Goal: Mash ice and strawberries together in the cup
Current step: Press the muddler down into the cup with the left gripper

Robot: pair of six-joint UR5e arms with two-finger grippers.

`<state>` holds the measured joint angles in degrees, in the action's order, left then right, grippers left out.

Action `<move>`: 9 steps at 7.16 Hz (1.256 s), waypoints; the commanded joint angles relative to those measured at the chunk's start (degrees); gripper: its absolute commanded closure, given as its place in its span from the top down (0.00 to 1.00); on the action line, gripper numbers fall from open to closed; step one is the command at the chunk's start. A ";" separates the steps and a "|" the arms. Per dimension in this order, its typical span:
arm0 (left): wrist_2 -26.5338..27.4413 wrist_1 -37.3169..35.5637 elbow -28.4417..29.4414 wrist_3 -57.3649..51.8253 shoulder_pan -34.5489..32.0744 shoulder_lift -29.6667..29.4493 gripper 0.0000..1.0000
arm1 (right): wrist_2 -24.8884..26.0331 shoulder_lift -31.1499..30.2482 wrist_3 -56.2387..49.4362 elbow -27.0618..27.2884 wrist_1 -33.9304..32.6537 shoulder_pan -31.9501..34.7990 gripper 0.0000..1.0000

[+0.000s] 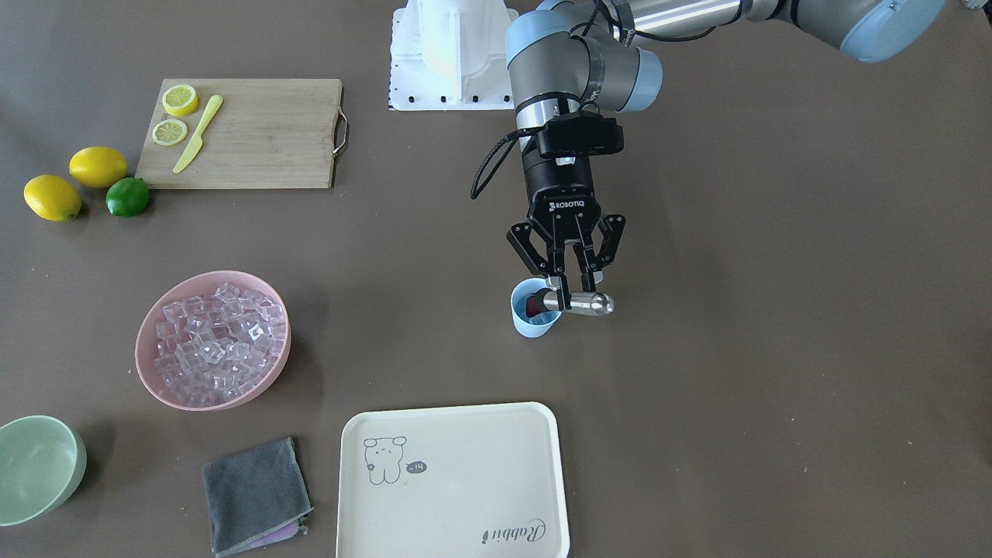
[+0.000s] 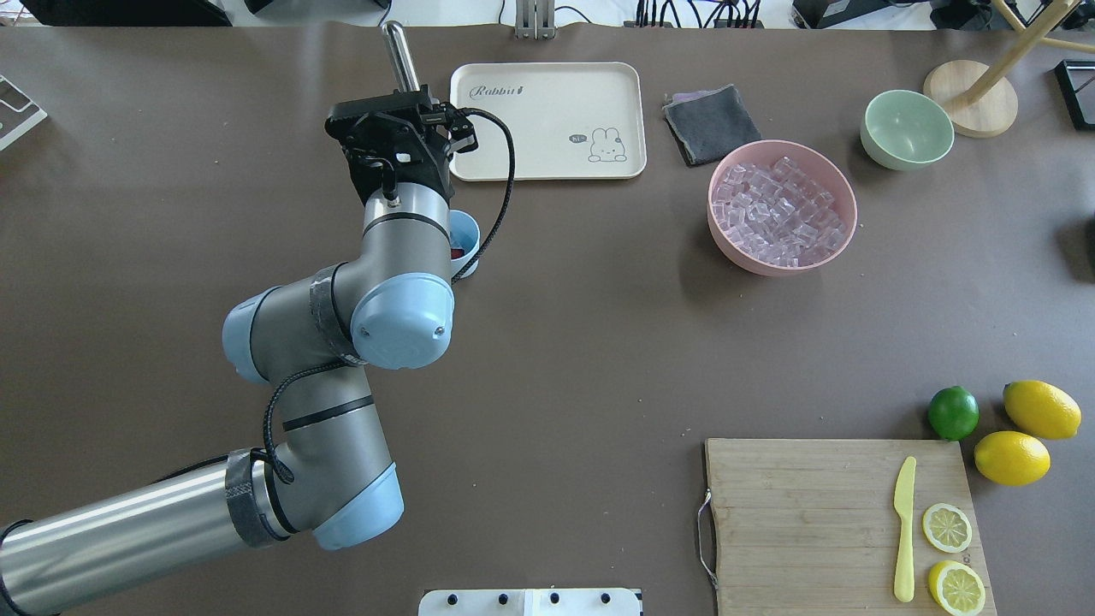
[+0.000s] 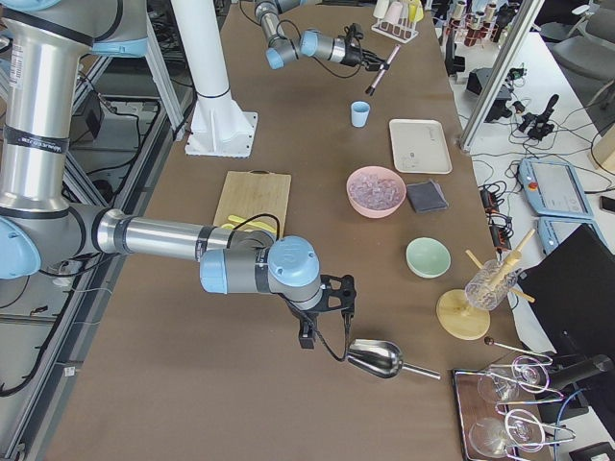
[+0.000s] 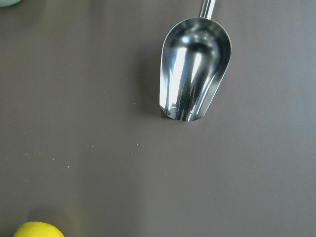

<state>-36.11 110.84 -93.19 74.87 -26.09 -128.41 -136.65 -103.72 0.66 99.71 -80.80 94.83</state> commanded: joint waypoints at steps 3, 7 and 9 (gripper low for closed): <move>-0.10 1.04 5.82 3.79 2.35 -0.09 0.00 | -0.02 0.01 0.04 -0.21 0.03 0.00 1.00; -3.14 2.19 -0.11 -0.22 0.71 0.27 0.00 | -0.02 -0.08 0.04 -0.21 0.12 0.00 1.00; -3.87 2.36 0.19 0.01 0.34 1.06 0.00 | -0.02 -0.08 -0.05 -0.21 0.21 0.00 1.00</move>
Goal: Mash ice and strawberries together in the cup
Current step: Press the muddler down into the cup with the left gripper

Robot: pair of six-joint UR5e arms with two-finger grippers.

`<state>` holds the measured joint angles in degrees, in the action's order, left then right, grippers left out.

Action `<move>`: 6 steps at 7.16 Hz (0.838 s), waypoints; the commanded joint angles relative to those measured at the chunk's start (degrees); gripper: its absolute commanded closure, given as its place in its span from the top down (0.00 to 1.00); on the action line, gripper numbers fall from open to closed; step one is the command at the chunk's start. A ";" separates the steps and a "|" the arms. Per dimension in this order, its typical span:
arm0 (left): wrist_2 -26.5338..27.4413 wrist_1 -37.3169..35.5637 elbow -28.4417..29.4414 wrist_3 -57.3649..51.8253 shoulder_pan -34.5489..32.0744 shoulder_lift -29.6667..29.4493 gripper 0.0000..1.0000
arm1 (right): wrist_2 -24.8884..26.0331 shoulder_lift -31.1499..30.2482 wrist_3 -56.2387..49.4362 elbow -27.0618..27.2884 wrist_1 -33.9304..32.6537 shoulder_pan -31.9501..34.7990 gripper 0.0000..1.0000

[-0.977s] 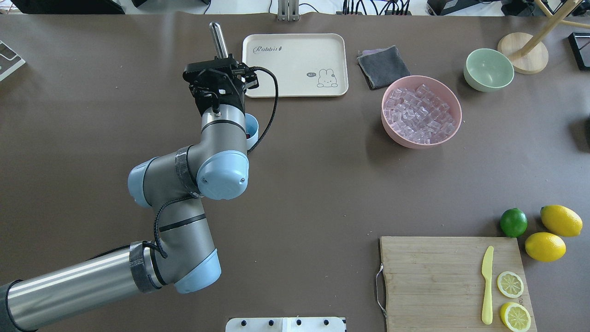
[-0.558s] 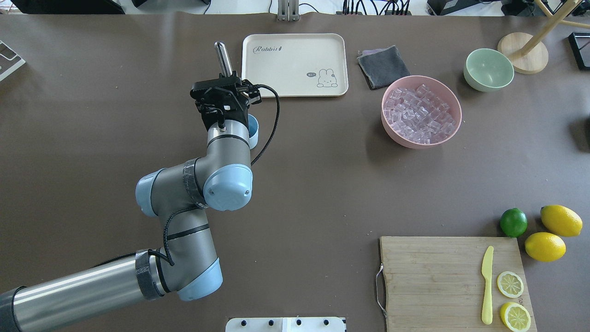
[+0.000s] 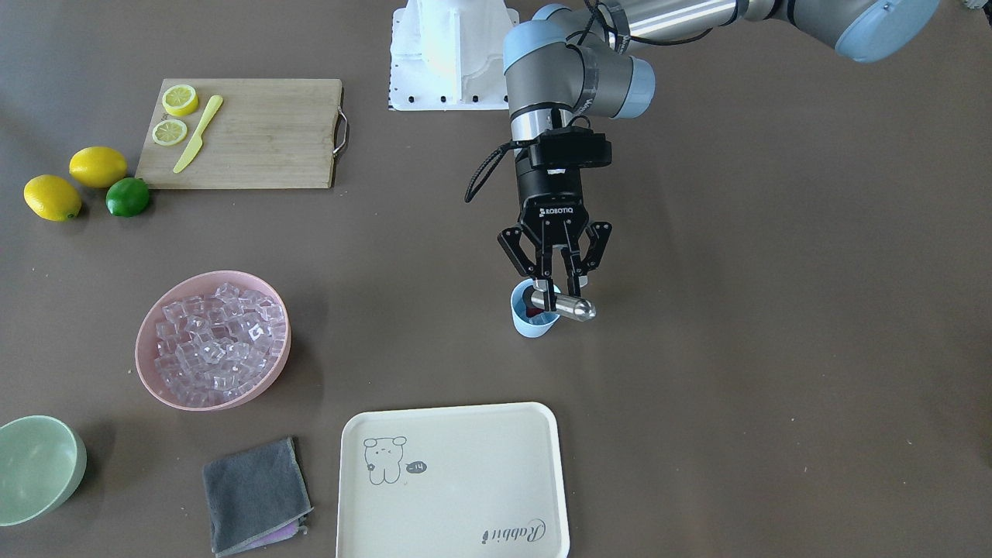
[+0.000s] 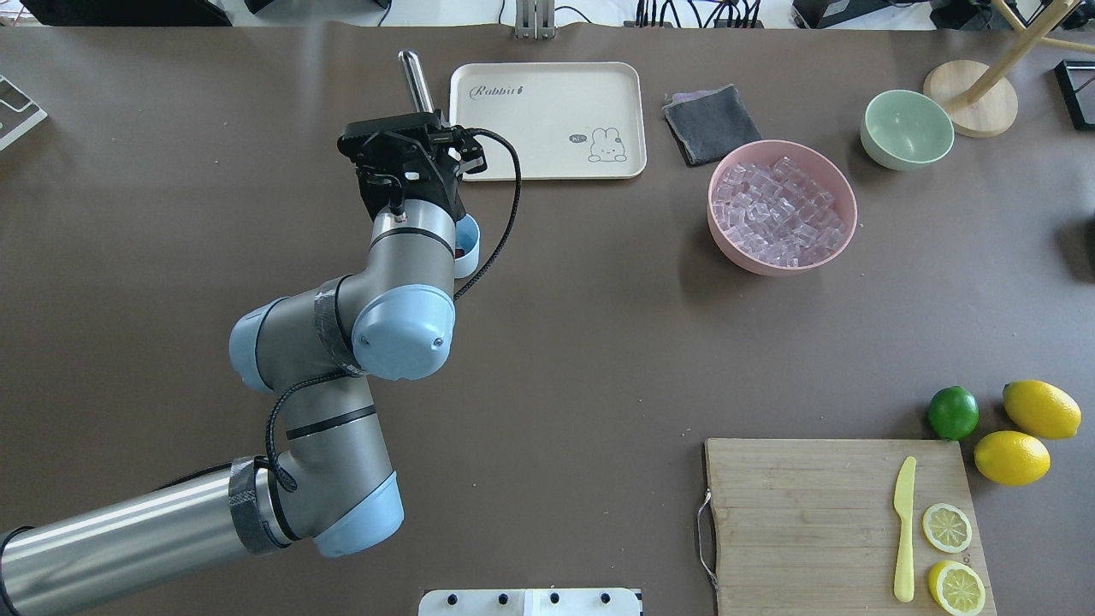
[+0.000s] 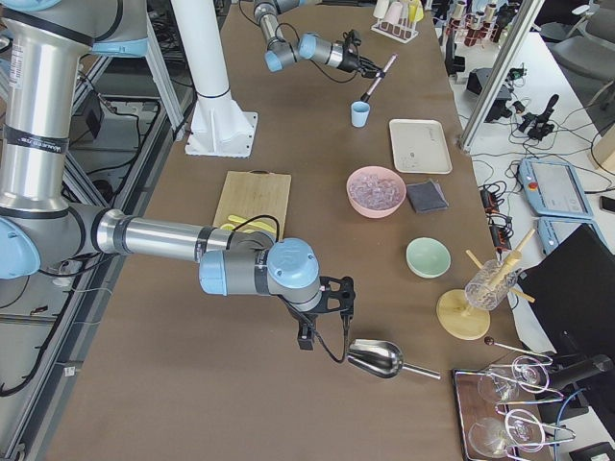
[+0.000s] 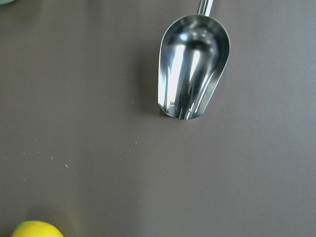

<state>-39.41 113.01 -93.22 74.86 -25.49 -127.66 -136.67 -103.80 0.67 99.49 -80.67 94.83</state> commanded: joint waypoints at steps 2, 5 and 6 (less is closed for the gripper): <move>-0.58 0.28 4.08 4.22 0.44 0.30 0.00 | 0.09 0.09 -0.06 -0.08 0.17 0.00 1.00; -2.49 3.00 1.84 4.17 0.98 1.89 0.00 | 0.00 0.00 0.03 0.00 0.17 0.00 1.00; -10.43 2.57 -1.49 1.98 -2.51 2.06 0.00 | 0.00 0.00 0.03 -0.08 0.17 0.00 1.00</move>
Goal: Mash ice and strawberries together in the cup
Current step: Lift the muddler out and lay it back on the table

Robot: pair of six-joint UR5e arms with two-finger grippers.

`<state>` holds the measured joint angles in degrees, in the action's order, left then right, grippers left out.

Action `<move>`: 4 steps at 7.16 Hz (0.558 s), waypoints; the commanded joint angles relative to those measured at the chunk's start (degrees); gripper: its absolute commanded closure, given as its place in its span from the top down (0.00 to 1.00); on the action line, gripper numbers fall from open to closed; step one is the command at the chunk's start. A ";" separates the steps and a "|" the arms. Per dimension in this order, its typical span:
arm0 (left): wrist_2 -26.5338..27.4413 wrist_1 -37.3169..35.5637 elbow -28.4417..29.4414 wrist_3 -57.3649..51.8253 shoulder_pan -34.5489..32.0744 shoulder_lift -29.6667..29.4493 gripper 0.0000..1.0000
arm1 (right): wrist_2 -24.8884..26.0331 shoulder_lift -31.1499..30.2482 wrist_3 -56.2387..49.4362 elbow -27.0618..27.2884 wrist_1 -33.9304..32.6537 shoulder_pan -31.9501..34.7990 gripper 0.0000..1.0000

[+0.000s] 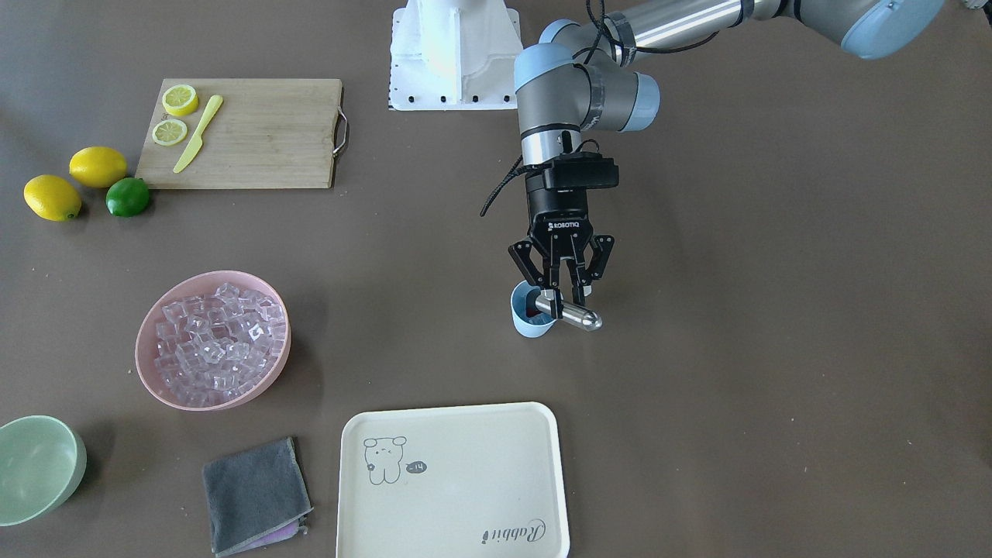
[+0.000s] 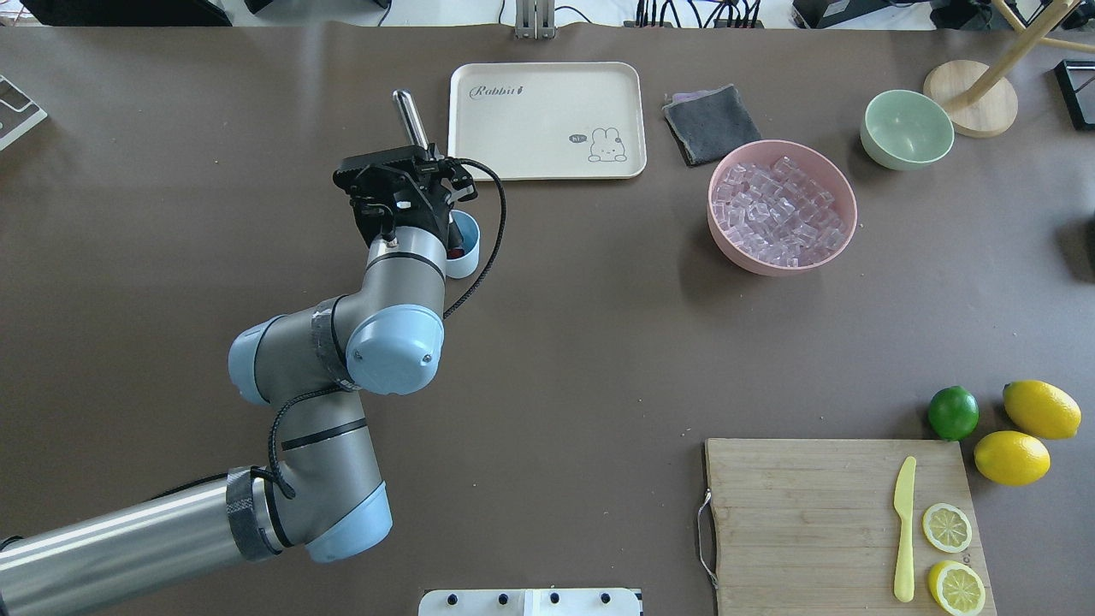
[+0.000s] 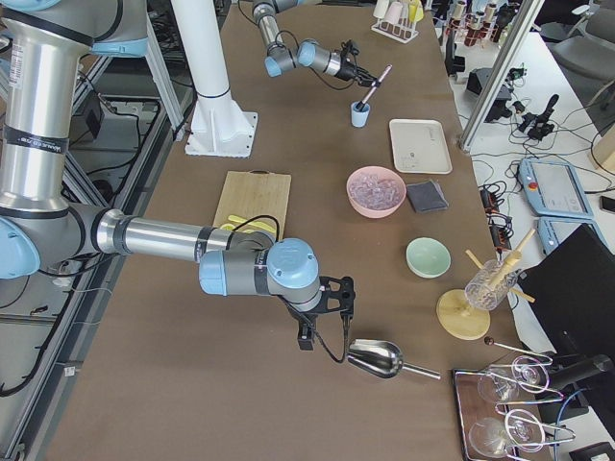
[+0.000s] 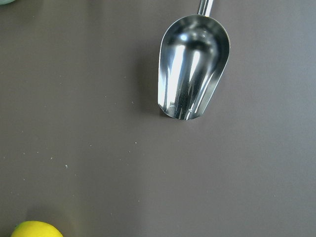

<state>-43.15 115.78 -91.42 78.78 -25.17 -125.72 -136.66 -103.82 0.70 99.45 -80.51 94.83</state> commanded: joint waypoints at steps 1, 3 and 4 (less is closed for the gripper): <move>-14.00 -0.29 -4.11 -1.96 -7.39 0.30 0.00 | -0.01 0.02 -0.08 0.12 0.09 0.00 1.00; -39.16 -0.47 -4.47 -3.10 -19.59 2.65 0.00 | -0.01 -0.07 -0.08 0.30 0.26 0.00 1.00; -51.21 -0.47 -4.56 -7.02 -24.87 6.33 0.00 | 0.08 -0.07 -0.08 0.13 0.26 0.00 1.00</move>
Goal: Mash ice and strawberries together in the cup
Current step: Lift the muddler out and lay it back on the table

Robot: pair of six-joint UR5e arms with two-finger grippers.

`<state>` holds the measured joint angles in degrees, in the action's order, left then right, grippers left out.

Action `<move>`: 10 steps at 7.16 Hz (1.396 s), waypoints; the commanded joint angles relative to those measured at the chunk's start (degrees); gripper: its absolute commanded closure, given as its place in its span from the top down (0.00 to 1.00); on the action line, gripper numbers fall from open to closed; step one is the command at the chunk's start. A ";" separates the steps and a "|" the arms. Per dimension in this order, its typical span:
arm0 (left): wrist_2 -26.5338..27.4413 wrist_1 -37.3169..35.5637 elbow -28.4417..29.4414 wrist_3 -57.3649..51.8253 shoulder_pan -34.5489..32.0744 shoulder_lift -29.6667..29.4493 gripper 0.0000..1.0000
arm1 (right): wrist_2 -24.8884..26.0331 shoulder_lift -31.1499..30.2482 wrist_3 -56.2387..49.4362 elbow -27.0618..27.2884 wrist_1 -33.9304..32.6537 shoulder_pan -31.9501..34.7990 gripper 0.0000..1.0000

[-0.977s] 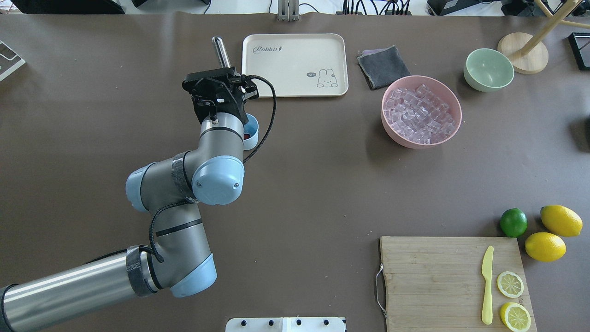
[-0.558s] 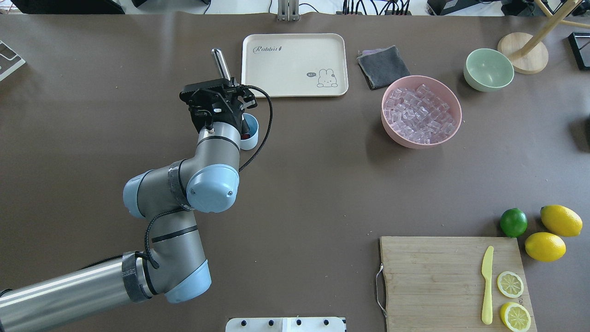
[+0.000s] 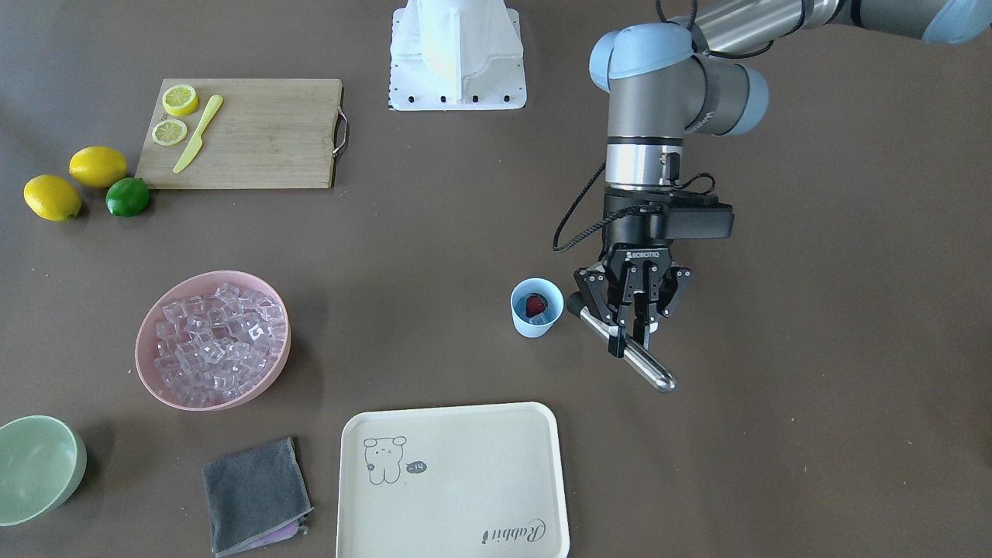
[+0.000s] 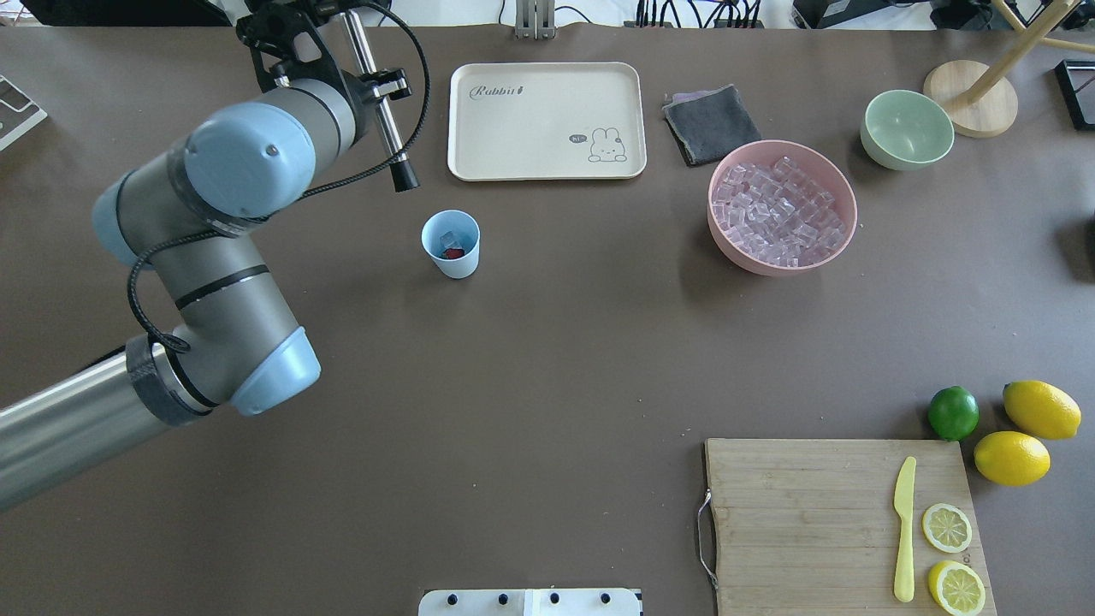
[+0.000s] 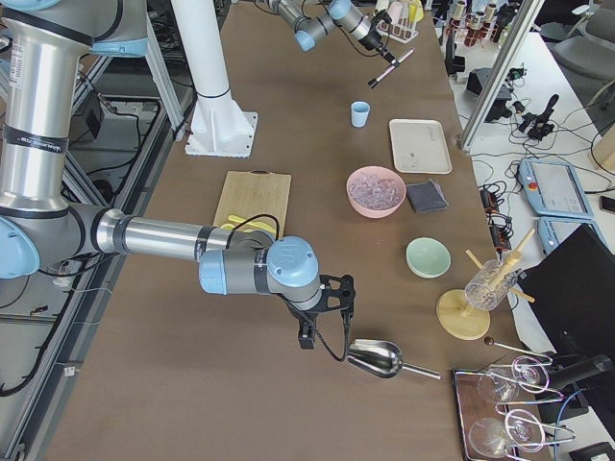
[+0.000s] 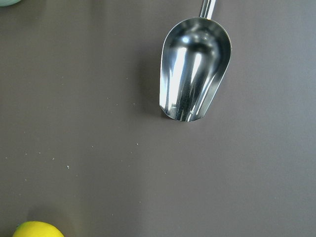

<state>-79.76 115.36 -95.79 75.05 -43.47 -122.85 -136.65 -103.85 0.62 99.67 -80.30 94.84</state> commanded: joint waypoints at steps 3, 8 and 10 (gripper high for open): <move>-34.73 0.83 -1.76 -19.31 -17.15 20.47 0.00 | -0.02 0.14 0.00 -0.17 -0.20 0.00 1.00; -41.53 11.31 10.14 -40.86 -22.54 34.96 0.00 | 0.07 0.49 0.00 0.00 -0.38 0.00 1.00; -41.79 12.08 11.25 -39.99 -21.92 33.46 0.98 | -0.02 0.32 0.00 0.18 -0.38 0.00 1.00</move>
<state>-121.18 126.37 -85.47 34.39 -65.63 -89.00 -136.60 -103.41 0.62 99.74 -80.72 94.83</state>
